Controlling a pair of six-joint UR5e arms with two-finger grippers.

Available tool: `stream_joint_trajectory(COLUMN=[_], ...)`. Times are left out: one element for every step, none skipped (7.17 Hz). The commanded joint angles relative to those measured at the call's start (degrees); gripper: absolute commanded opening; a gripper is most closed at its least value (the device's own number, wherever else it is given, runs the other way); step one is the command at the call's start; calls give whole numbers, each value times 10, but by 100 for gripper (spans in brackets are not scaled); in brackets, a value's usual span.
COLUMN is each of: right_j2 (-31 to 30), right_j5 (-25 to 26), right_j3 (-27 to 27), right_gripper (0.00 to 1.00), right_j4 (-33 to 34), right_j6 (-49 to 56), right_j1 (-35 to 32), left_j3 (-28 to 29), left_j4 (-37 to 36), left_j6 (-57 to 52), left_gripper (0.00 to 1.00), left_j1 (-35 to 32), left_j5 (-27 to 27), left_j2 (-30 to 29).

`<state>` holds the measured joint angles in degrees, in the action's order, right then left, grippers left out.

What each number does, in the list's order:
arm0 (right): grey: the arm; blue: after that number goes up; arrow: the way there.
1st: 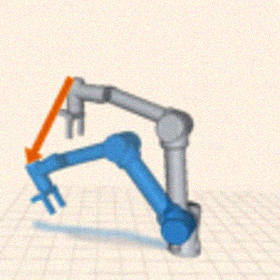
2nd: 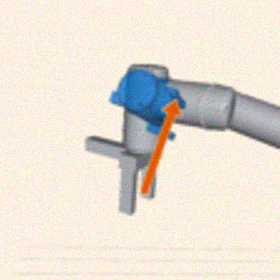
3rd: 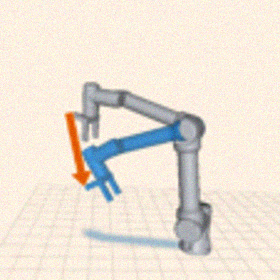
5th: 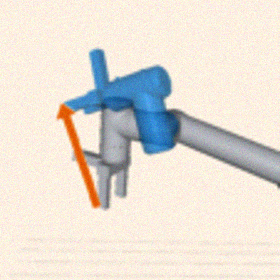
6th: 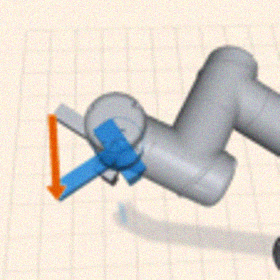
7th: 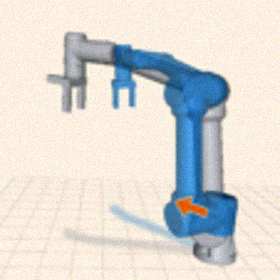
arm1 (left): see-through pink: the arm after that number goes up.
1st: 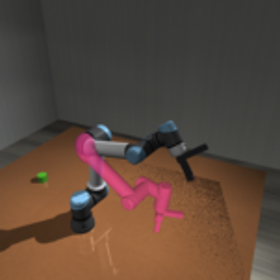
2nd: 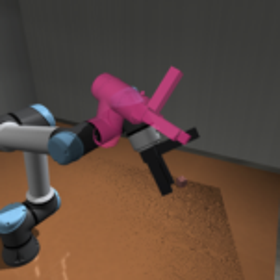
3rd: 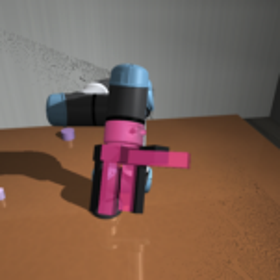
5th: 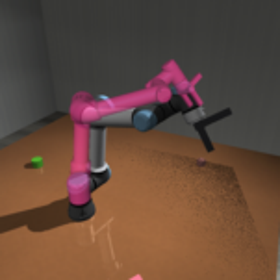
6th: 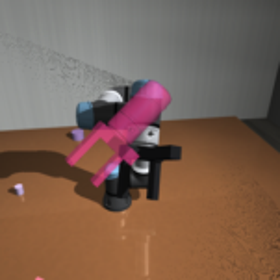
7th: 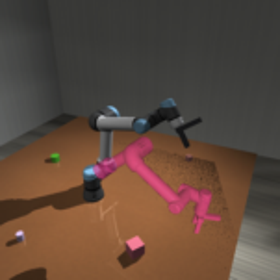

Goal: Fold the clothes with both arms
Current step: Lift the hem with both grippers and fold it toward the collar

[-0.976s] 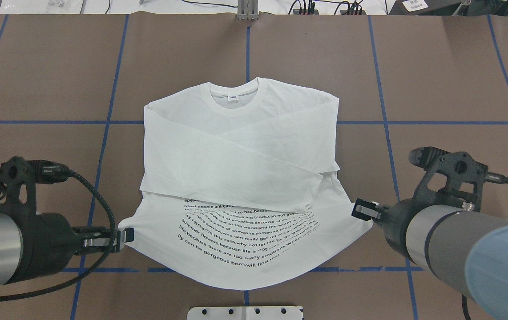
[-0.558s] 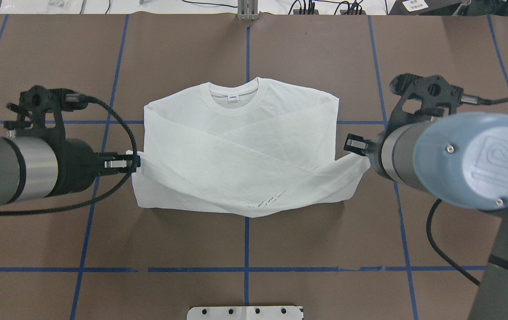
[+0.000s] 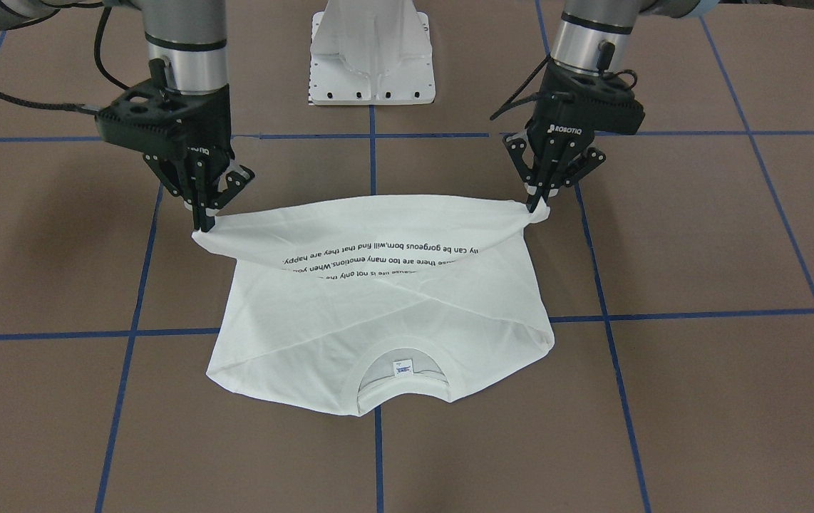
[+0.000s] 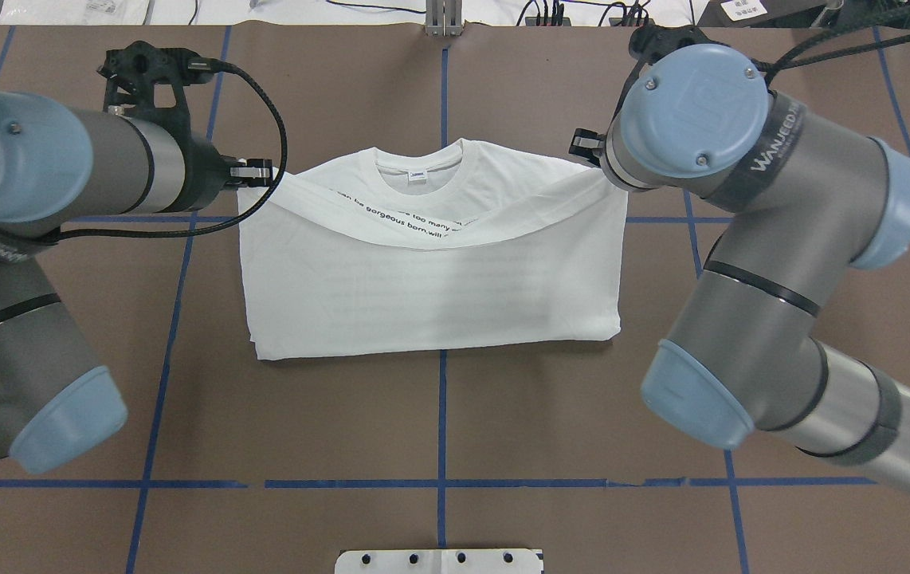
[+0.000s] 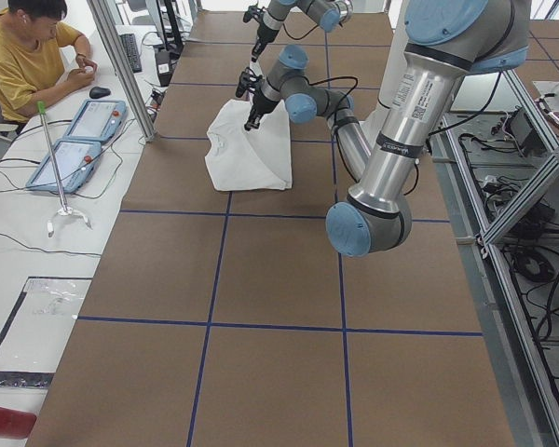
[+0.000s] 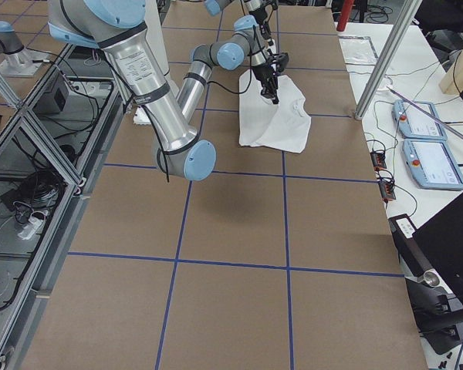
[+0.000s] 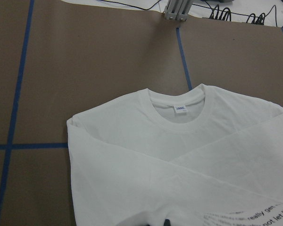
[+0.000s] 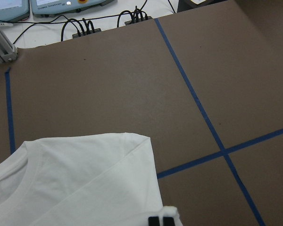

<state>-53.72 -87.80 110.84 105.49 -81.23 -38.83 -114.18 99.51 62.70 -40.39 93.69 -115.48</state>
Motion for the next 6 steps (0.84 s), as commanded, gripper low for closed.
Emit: stream_joint_trajectory(right_j2=[40, 42, 45, 49, 49, 49], right_j5=[0, 0, 1, 2, 3, 3], right_j3=[-139, -173, -201, -226, -241, -248], right_gripper=[0, 0, 0, 0, 0, 0], right_j4=[-95, -126, -142, -157, -167, -169], right_j6=[17, 28, 32, 33, 33, 33], right_j1=[-9, -16, -17, -17, -17, -16], left_j3=[158, 225, 267, 292, 297, 297], left_j4=[120, 143, 171, 187, 189, 189], left_j6=[-5, -25, -34, -34, -34, -34], left_gripper=[0, 0, 0, 0, 0, 0], left_j1=[-4, -4, -4, -4, -4, -3], left_j5=[-3, -4, -4, -4, -4, -4], left_j2=[-32, -56, -60, -60, -60, -61])
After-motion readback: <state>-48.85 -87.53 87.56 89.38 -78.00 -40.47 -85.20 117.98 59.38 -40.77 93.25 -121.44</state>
